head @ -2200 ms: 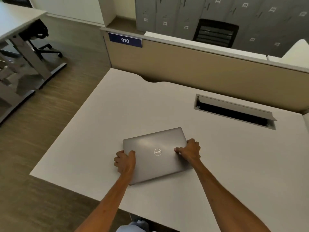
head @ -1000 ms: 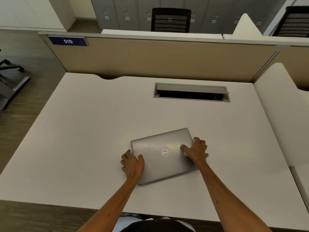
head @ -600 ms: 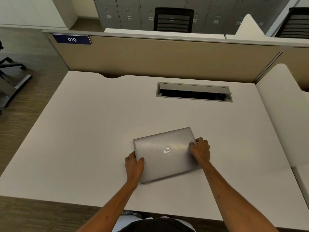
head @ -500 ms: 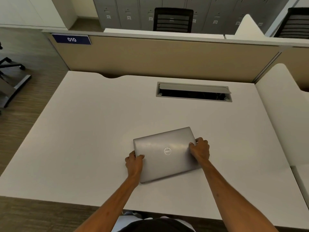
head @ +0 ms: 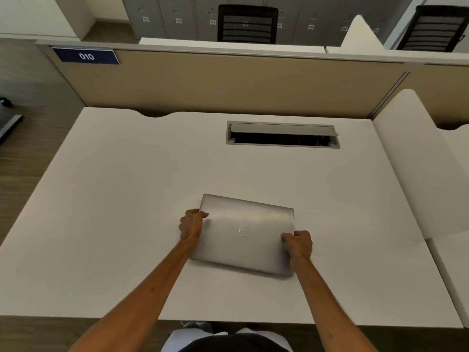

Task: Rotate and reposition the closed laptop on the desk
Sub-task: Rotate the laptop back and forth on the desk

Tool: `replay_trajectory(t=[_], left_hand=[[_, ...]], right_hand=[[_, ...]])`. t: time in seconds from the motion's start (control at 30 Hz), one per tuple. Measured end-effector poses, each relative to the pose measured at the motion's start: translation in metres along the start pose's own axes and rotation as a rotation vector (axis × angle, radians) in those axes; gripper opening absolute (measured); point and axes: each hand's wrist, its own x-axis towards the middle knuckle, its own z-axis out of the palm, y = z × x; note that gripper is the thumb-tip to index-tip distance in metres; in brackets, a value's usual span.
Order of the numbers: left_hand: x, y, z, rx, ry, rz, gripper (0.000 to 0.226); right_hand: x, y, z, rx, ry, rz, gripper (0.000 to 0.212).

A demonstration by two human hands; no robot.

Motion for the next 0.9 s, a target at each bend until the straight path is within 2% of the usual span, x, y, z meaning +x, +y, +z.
replay_trajectory(t=[0.1,0.23,0.37,0.53,0.67,0.9], left_hand=[[0.018,0.019,-0.003,0.057,-0.031,0.023,0.072],[0.031,0.042,-0.003,0.116,-0.059,0.063,0.075],[0.041,0.055,0.001,0.178,-0.086,0.118,0.074],[0.044,0.071,0.008,0.238,-0.106,0.171,0.073],[0.052,0.074,0.012,0.259,-0.120,0.180,0.069],[0.070,0.066,0.013,0.333,-0.143,0.177,0.064]], right_hand=[[-0.009,0.028,0.009,0.065,0.021,0.090,0.033],[-0.036,0.047,0.019,0.194,0.006,0.167,0.018],[-0.051,0.052,0.029,0.286,0.036,0.177,0.014],[-0.054,0.050,0.037,0.289,0.085,0.202,0.041],[-0.054,0.049,0.040,0.300,0.084,0.214,0.049],[-0.050,0.055,0.044,0.283,0.087,0.194,0.037]])
